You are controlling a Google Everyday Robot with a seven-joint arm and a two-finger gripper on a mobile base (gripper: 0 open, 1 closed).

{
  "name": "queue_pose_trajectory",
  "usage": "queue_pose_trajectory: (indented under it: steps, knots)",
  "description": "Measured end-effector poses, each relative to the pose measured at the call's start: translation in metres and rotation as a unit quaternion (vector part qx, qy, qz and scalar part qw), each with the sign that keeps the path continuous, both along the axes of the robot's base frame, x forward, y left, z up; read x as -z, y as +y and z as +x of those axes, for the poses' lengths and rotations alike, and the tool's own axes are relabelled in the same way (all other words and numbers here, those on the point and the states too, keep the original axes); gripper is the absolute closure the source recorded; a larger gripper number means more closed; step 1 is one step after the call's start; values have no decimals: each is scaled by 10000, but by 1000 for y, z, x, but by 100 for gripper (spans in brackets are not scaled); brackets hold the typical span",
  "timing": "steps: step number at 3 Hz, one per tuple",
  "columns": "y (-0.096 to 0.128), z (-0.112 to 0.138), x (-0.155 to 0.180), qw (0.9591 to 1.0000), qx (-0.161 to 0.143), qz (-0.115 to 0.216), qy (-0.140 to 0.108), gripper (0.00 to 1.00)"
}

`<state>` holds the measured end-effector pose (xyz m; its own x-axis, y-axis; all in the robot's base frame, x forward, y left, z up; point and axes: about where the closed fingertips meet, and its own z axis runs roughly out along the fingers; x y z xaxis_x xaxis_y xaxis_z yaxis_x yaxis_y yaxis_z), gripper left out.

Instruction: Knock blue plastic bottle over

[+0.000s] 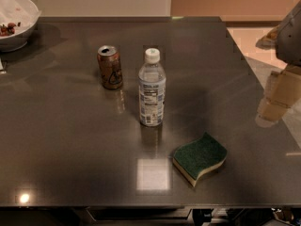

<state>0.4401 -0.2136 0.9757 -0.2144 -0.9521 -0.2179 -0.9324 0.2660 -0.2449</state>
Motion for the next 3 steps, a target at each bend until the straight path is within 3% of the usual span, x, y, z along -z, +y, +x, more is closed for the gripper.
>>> queue_pose_trajectory:
  steps: [1,2,3]
  knots:
    - [31,17,4,9980,-324,538,-121,0]
    - [61,32,11,9930,-590,1017,-134,0]
    - [94,44,22,9857,-795,1487,6,0]
